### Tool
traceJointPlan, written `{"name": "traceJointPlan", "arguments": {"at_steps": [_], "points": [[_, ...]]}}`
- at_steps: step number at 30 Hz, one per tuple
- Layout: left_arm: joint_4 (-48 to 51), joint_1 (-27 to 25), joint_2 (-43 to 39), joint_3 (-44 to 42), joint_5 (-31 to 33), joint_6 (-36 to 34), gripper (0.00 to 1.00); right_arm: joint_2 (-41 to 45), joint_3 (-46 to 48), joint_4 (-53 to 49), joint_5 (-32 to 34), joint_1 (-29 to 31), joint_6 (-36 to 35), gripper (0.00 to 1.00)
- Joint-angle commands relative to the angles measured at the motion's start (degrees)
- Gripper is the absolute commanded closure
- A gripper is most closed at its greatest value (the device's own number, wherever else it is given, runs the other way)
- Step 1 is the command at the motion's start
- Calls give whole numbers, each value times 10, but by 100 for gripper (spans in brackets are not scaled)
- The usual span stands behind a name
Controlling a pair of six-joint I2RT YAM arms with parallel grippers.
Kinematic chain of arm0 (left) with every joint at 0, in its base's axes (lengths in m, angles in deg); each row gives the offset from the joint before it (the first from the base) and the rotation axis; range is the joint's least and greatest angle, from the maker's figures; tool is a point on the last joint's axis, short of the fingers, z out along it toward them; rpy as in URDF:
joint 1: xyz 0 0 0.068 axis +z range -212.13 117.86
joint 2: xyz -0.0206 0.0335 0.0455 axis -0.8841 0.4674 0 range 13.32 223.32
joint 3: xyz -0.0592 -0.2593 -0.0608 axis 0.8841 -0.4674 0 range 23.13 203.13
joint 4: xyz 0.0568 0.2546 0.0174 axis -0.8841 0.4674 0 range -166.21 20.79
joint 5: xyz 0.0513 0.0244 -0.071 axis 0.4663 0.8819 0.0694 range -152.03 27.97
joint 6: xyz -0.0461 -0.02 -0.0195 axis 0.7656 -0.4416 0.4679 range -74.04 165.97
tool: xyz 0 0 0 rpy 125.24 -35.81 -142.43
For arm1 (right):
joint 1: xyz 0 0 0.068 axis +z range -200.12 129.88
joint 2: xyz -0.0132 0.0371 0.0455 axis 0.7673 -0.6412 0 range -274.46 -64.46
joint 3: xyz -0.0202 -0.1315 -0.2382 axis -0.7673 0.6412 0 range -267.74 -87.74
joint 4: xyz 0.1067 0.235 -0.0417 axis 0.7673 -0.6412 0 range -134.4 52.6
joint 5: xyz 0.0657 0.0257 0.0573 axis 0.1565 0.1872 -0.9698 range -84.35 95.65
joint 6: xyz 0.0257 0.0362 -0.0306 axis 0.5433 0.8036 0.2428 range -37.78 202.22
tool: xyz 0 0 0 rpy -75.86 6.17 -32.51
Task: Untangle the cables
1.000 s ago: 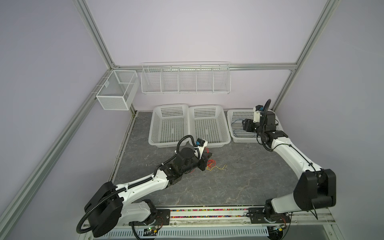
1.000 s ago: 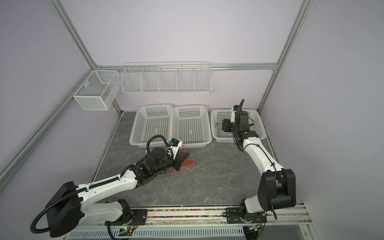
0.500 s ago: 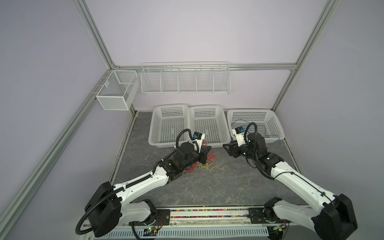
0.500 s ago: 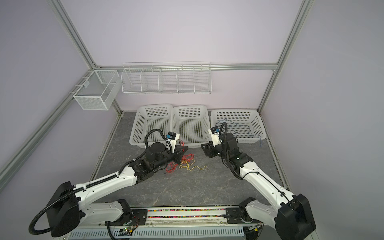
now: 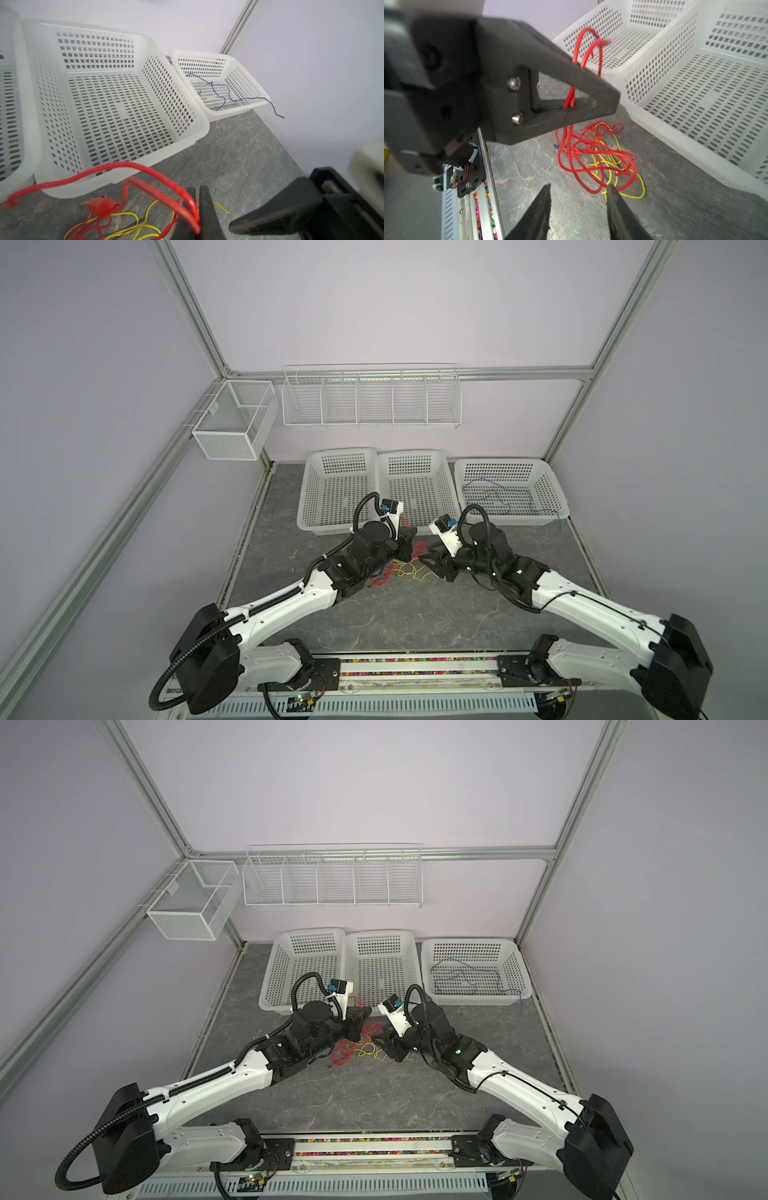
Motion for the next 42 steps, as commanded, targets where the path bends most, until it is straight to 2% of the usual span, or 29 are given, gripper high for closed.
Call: {"name": "traceJointPlan", "arguments": {"at_steps": [1,12,14,18,21,24,28,31,35,37,42], "points": [[8,3,-10,18,10,16,100,-23,1,33,15,17,-9,59],[10,6,-20,19,-7,23,100,-66,-10,87,63,30,-4,73],[11,6,-20,16,-9,22,100,-66,-11,92,69,30,-3,77],[12,7,-22,9,-9,24,100,-58,-8,93,79,30,-6,94],[11,7,-28,-2,-8,23,100,-46,-6,82,93,31,-12,94],[7,7,-39,-20,-11,18,100,-26,-5,51,136,31,-17,94],[-8,7,-55,-54,-44,0,98,11,8,13,186,31,-18,94],[-8,7,-66,-78,-69,-17,93,39,19,-15,221,30,-15,94],[4,7,-72,-96,-82,-33,76,75,29,-42,238,31,-13,94],[4,7,-73,-103,-83,-38,70,88,31,-47,239,30,-12,94],[-11,7,-72,-119,-73,-40,67,112,29,-59,246,31,-10,94]]}}
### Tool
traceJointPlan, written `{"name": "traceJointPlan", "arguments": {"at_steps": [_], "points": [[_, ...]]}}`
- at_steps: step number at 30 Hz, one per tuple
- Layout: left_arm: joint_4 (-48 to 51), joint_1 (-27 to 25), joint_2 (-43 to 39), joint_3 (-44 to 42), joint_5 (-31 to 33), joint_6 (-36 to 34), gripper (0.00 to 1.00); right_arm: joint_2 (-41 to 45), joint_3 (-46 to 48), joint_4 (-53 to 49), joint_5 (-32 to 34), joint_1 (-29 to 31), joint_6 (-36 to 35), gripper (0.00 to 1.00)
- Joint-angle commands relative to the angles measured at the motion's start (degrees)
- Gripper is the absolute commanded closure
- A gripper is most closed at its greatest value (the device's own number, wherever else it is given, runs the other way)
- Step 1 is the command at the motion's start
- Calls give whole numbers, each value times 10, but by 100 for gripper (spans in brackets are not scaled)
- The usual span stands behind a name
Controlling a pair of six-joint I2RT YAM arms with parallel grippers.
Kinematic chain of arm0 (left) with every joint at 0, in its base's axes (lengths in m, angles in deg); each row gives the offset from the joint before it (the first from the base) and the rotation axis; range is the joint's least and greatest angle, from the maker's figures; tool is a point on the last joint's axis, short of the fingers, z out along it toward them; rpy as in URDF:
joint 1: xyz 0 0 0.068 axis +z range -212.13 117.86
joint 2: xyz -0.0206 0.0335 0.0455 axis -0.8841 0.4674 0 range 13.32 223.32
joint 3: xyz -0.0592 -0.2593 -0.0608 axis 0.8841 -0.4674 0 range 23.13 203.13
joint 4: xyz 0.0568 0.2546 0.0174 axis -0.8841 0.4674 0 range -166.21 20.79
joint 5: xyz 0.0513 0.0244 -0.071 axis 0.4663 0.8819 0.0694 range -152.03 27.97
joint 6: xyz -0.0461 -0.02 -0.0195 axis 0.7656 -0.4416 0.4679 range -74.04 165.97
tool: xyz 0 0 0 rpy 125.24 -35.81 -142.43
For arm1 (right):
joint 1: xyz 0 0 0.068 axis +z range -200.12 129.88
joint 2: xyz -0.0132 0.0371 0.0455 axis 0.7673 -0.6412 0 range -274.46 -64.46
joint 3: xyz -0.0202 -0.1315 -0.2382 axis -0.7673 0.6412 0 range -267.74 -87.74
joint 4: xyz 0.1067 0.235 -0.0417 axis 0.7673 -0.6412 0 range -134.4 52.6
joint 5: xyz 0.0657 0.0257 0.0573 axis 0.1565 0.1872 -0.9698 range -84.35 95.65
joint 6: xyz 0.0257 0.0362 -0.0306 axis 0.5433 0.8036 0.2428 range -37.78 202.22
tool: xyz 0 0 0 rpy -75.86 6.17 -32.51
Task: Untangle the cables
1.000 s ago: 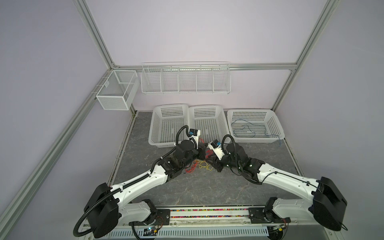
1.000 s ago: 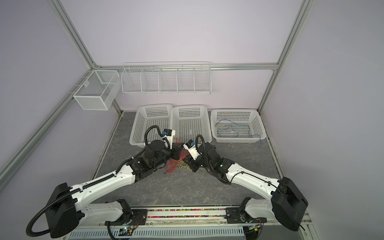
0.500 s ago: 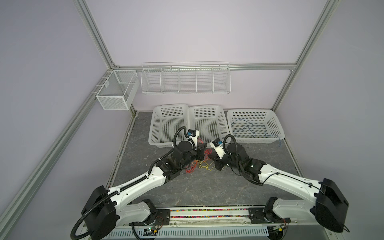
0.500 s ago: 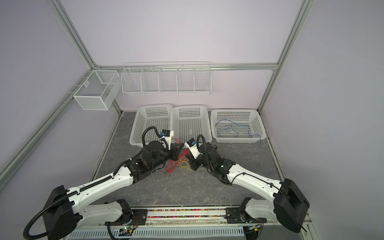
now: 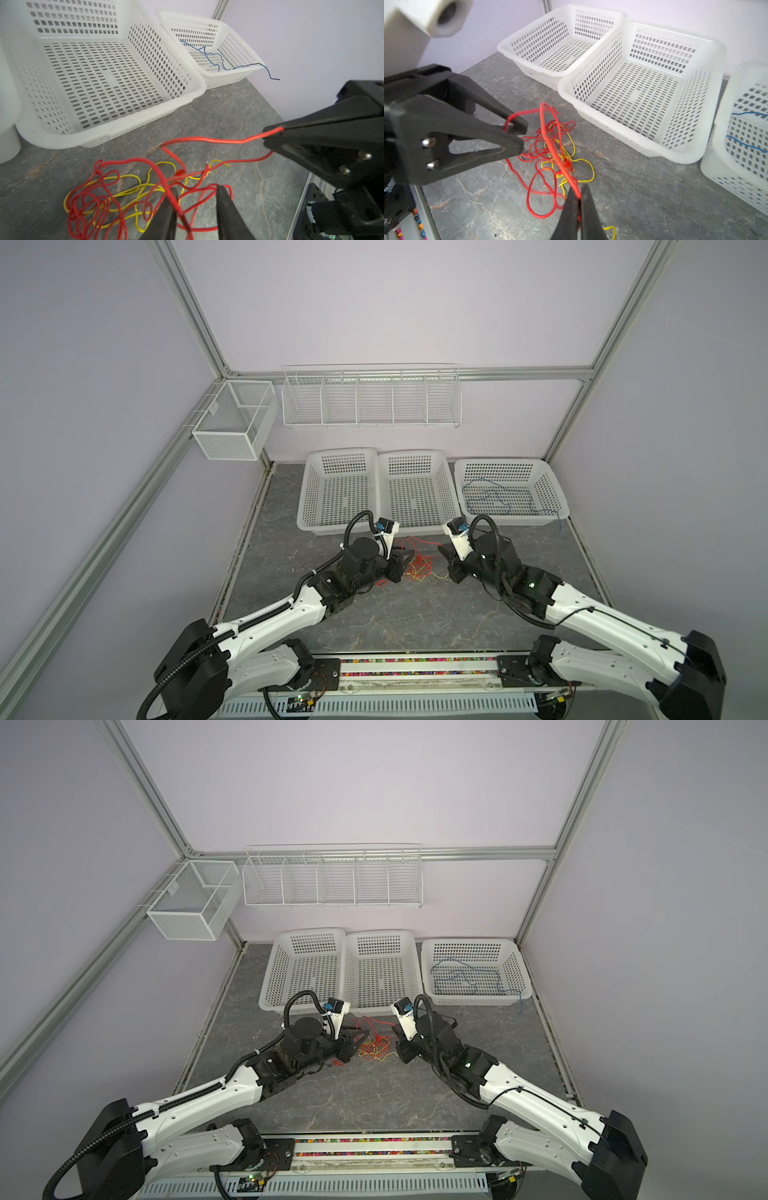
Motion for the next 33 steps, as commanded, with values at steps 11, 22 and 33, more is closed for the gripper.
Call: {"name": "traceJointPlan", "arguments": {"at_steps": [11,22,33], "points": [[-1,2,10,-16,44,-7,100,82,-40,-60,103,-2,-48,94],[-6,1,18,-23,64,-7,100,109,-116,-30,56,-2,-88,94],[-35,2,6,-31,33,-28,56,52,-234,-20,25,-2,-96,94]]}}
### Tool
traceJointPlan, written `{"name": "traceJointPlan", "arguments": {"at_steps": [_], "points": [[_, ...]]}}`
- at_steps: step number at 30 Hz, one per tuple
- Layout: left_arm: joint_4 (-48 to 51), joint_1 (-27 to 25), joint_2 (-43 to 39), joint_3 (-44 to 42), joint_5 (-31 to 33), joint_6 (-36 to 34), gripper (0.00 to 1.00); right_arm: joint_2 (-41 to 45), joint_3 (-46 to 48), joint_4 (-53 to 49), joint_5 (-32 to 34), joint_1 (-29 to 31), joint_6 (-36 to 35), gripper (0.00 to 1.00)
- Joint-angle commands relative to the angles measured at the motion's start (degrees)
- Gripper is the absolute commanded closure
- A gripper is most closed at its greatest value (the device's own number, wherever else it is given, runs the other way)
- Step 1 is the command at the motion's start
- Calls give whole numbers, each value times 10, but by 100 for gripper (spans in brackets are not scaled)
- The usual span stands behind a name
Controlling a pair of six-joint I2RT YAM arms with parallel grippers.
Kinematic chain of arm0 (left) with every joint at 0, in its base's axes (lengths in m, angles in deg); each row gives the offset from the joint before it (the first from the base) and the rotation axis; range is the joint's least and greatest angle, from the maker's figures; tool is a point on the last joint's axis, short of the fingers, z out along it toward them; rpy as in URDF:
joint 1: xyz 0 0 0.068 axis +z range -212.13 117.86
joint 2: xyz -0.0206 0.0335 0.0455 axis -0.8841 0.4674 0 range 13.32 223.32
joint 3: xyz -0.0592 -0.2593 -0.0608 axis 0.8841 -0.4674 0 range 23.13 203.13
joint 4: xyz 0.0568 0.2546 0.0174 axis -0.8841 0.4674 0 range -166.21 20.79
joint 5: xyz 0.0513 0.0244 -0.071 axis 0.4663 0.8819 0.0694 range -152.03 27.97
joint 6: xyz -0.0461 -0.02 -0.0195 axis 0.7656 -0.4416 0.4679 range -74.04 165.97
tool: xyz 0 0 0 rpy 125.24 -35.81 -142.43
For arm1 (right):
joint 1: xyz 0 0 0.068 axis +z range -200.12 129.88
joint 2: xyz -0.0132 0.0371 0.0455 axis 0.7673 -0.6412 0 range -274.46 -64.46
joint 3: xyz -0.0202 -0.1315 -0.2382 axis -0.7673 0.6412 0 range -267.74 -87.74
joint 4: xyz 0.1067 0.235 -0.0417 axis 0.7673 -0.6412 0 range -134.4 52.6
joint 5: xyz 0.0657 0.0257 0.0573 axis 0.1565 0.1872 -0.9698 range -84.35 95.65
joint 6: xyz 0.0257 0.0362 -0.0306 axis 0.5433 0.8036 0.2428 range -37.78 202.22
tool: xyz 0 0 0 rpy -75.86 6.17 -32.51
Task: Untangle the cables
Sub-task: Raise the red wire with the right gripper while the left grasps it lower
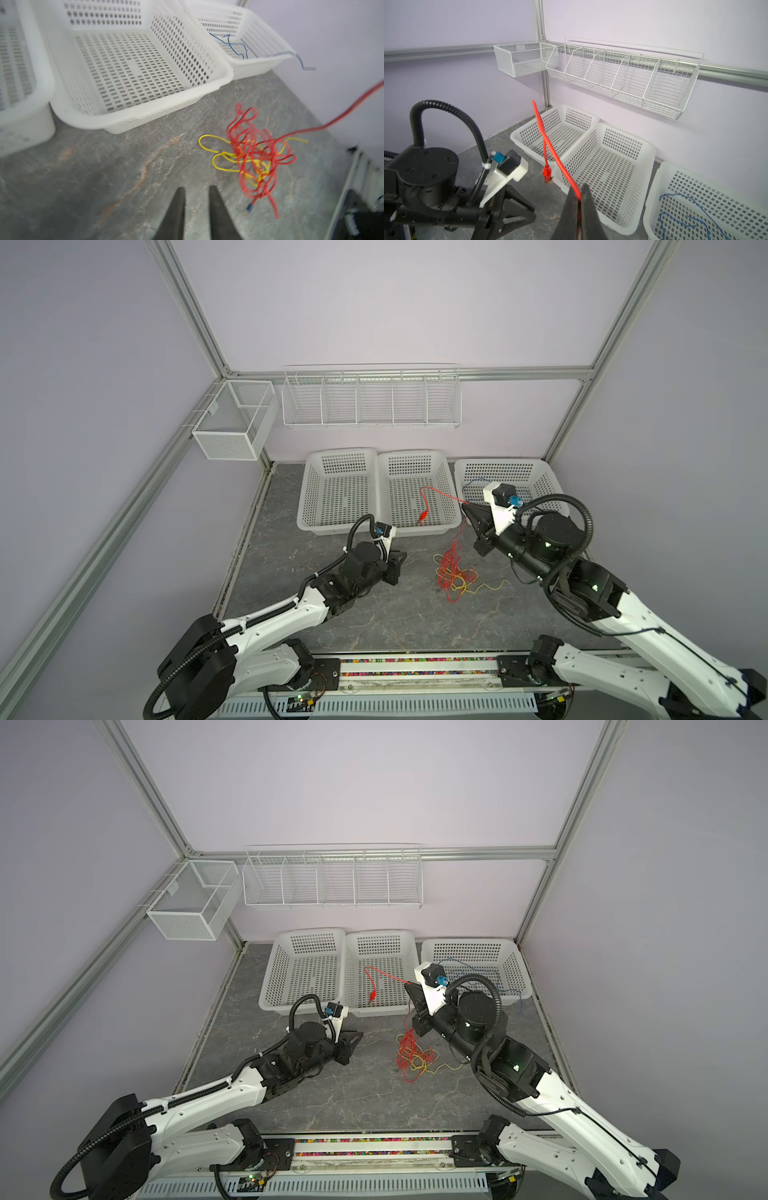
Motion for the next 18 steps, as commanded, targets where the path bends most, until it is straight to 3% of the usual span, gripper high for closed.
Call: {"name": "traceJointPlan", "arguments": {"at_steps": [1,7,15,18], "points": [[-32,1,-12,-8,-31,-25,50,-22,-31,29,-11,-2,-15,94],[-92,1,-24,-22,-74,-44,33,-66,-77,22,6,-3,-22,94],[-206,-7,-15,-23,-115,-64,14,-104,-101,24,-27,-3,-17,94],[-209,-11,5,-3,-110,-79,12,-112,-109,24,-48,-3,-11,94]]}}
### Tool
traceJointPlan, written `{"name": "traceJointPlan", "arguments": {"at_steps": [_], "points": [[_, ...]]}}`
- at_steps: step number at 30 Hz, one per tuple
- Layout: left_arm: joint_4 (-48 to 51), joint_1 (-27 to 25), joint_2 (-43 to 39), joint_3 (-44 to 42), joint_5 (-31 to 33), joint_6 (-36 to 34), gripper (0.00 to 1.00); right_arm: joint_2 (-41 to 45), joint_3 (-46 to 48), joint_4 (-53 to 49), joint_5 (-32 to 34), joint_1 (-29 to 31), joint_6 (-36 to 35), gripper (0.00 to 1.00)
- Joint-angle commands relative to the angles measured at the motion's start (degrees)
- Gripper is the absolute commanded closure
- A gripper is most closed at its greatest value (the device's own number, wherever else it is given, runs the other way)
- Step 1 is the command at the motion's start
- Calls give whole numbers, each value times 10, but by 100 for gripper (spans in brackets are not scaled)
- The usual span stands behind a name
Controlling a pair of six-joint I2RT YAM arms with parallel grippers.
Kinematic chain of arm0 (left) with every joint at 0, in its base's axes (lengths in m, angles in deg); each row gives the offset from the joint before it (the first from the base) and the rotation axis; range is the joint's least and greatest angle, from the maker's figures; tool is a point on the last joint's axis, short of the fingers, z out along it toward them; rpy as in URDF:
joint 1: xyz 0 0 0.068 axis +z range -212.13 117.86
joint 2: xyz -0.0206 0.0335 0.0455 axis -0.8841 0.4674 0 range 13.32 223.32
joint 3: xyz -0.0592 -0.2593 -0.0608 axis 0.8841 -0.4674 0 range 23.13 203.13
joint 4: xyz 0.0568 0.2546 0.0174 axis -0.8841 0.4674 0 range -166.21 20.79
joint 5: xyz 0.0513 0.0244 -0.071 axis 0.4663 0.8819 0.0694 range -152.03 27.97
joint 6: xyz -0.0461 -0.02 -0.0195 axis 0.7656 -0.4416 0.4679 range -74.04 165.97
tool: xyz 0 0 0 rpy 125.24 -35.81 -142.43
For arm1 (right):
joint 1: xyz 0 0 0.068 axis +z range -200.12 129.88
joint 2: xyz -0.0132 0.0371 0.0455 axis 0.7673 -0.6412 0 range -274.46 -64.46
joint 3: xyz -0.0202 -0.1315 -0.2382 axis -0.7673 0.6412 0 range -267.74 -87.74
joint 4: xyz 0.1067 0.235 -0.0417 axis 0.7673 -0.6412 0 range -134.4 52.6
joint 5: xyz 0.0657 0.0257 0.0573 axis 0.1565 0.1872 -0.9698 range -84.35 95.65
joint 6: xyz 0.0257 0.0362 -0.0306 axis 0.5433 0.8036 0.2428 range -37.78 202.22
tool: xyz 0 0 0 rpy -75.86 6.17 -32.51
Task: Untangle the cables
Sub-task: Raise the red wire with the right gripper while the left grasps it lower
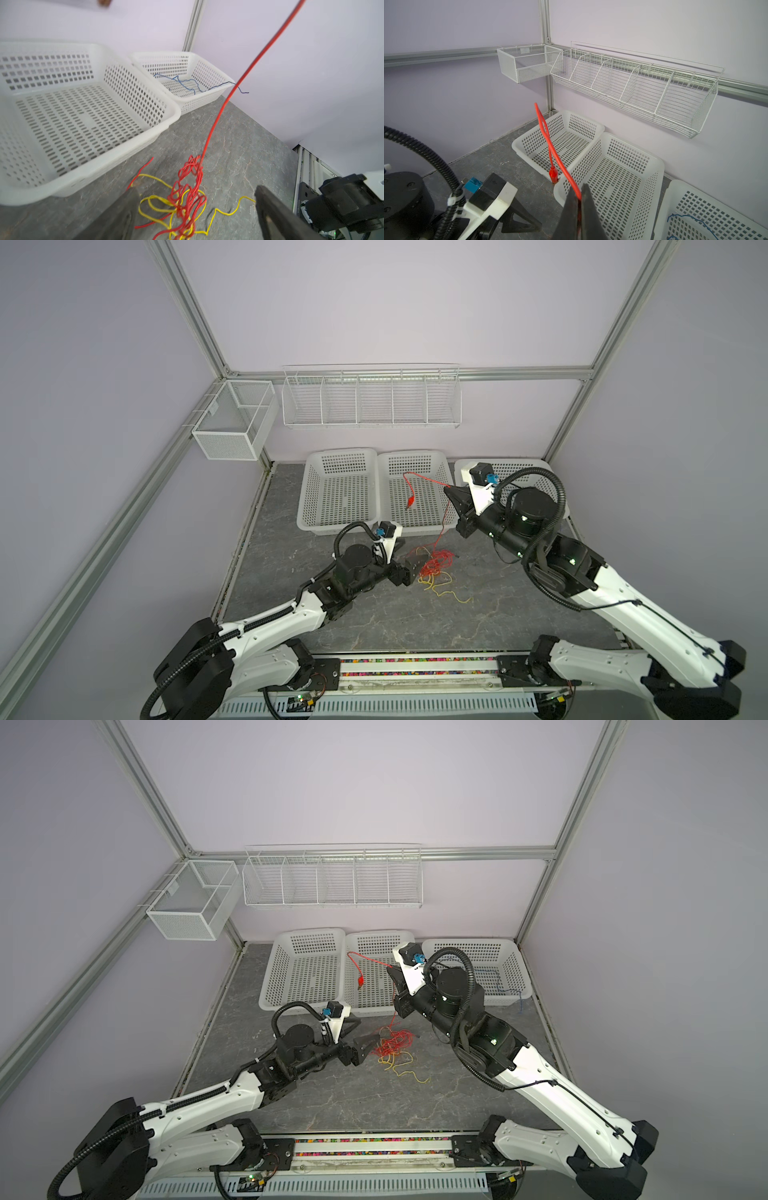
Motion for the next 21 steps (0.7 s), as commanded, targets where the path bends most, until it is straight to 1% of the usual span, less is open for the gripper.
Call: {"name": "traceJointPlan", "arguments": {"at_steps": [1,7,10,13,14,17,21], "points": [[-38,-4,26,29,-6,-24,12,-4,-21,23,-32,-3,1,94],[-75,-5,93,54,23,-26,13,-9,-29,24,-55,-3,8,94],[-92,-5,131,62,39,-18,16,-6,-29,25,-58,-3,10,94],[-99,-4,159,74,37,-4,26,-1,-27,24,-57,-3,11,94],[-104,-4,167,78,32,0,34,0,-25,24,-55,-3,9,94],[-106,-5,172,87,12,12,64,2,-21,16,-28,-4,6,94],[-109,-5,150,83,-3,20,100,1,-5,7,-4,-7,6,94]]}}
